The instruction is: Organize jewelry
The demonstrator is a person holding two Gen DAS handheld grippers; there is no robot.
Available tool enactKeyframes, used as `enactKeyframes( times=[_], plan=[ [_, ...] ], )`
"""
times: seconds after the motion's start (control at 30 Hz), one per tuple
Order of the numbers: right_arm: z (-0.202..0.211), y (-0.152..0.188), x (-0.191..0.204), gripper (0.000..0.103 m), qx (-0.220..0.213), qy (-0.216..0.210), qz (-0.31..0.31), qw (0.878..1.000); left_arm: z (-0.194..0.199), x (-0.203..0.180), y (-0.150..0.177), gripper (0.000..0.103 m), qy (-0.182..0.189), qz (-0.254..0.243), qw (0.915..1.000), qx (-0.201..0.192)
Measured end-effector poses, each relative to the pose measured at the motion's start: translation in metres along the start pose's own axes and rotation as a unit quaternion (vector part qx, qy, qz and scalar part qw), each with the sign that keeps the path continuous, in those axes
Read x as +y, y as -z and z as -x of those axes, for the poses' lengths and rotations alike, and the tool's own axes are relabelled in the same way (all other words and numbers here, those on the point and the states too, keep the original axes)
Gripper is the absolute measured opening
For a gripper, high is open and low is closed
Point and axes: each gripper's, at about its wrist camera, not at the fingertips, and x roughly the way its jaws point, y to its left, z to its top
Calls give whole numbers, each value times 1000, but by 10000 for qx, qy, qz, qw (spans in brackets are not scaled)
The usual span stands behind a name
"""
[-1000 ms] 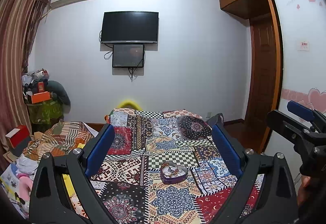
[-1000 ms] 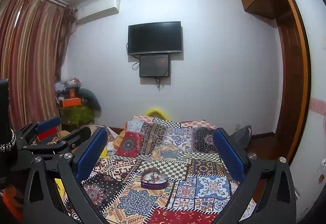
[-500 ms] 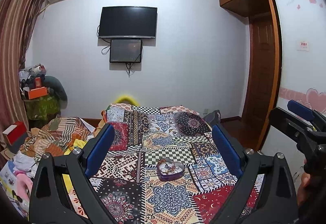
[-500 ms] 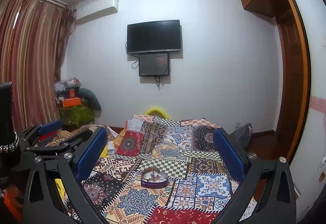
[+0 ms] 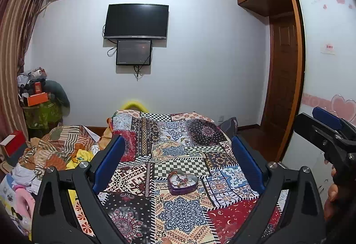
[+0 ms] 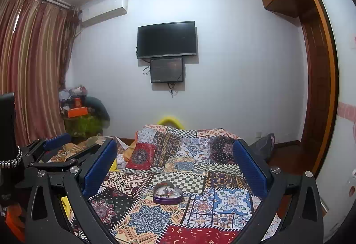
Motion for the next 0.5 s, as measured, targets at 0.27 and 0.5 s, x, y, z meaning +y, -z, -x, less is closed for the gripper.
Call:
enactKeyframes(
  times=[0.27, 0.5],
  plan=[
    [-2, 2, -1, 103, 43, -8, -36, 10000, 0, -1, 1, 97, 36, 15, 10000, 20],
    [-5, 5, -3, 103, 86, -1, -64, 9999, -1, -1, 2, 97, 55, 25, 10000, 27]
  ],
)
